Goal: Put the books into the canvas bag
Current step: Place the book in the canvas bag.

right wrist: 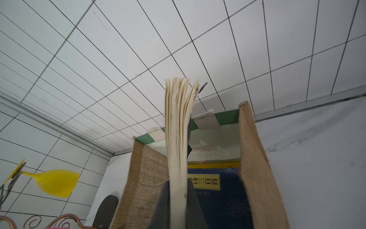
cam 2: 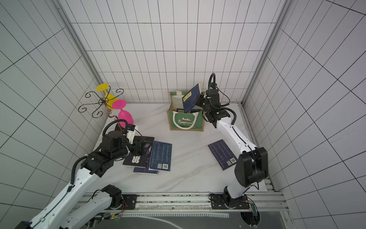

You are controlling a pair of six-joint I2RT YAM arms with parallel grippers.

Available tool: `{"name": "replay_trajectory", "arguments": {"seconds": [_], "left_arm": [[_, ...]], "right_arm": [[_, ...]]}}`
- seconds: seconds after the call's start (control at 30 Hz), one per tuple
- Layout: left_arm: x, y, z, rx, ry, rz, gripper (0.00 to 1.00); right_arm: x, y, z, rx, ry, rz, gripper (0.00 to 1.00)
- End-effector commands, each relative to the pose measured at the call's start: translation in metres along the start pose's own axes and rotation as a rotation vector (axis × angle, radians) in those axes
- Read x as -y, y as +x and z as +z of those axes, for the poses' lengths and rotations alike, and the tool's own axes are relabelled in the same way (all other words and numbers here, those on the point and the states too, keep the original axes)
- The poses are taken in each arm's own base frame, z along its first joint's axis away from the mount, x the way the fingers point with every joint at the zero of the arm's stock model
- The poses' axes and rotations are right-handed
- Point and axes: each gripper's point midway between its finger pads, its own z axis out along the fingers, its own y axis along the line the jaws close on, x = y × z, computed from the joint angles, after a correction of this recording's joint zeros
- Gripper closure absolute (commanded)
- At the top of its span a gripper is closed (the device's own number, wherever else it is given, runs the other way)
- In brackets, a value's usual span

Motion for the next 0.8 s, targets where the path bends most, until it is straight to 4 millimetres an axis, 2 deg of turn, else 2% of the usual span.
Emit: {"name": "replay_trajectory", "arguments": {"seconds": [0.0,0.17,0.4,0.47,0.6,0.77], "left_arm": [[0.0,-0.003,-0.002,0.022,0.008,0.005,0.03],[0.001,-0.004,-0.002,0.025,0.015,0.003,0.03],[0.001,-0.005,-0.004,0.035,0.009,0.004,0.03],[0.001,-0.005,-0.004,0.036,0.009,0.004,0.03],[0.001,-0.004,-0.003,0.029,0.012,0.002,0.03],[-0.004,-0.004,-0.001,0.026,-0.009,-0.007,0.03]], "right_arm": [[-0.038,-0.026,-0.003,0.109,-0.029,0.027,1.0],[-0.043,0.0,0.012,0.107,0.021,0.075,1.0],[-0.017,0.016,0.023,0.105,0.151,0.127,1.0],[-0.014,0.017,0.022,0.102,0.159,0.127,0.88],[-0.015,0.016,0.022,0.094,0.15,0.117,0.58],[-0.022,0.004,0.016,0.109,0.123,0.087,0.39]]}}
